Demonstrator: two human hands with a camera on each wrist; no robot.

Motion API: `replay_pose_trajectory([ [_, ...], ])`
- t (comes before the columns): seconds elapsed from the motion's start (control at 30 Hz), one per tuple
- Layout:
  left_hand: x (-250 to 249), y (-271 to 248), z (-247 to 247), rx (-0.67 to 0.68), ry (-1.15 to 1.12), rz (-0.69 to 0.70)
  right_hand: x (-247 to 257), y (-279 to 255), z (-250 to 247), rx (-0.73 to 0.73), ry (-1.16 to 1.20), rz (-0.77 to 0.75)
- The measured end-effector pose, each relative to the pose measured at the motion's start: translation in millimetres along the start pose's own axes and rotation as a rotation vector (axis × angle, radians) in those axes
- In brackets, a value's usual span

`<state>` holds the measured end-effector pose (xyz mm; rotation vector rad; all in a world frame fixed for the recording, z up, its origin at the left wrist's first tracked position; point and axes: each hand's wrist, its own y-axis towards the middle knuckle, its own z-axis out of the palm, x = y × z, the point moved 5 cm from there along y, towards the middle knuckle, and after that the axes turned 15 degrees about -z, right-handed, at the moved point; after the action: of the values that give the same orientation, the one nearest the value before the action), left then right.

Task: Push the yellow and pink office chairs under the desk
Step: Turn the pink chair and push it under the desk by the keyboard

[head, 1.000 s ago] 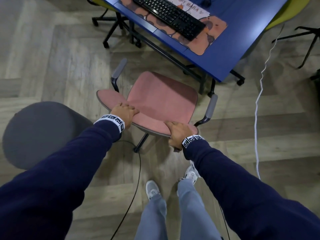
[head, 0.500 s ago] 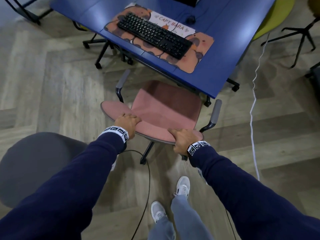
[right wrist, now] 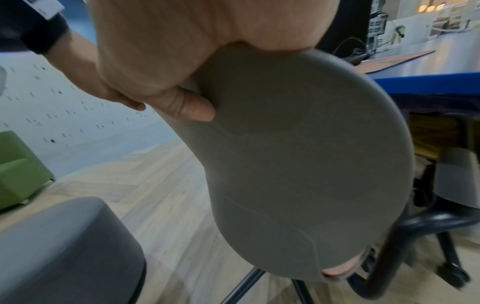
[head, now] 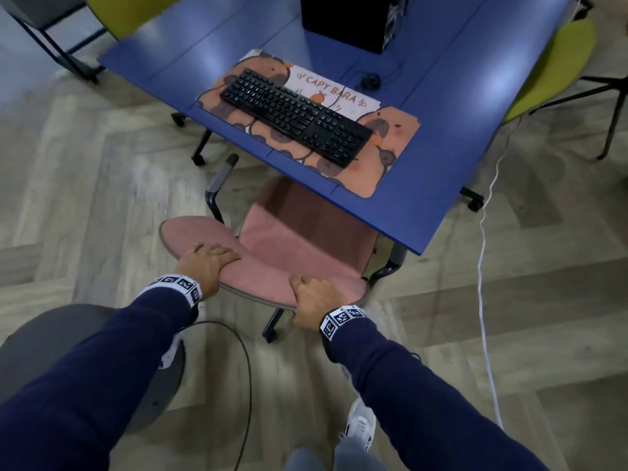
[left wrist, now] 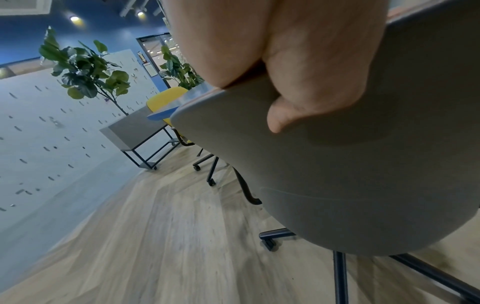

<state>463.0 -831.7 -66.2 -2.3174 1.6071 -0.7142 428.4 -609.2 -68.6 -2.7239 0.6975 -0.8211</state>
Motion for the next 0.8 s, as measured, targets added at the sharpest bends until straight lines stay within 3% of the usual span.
replay_pose_trajectory([
  [0.4,51.1,87.1,-30.2,-0.078,0.017,0.037,-13.2,95.1,-31.9,-0.048,-0.016,0.02],
  [0.8,80.5,149.1,-47.6,-0.123,0.038,0.101,-5.6,173.0,-63.3,-0.002,0.061,0.148],
])
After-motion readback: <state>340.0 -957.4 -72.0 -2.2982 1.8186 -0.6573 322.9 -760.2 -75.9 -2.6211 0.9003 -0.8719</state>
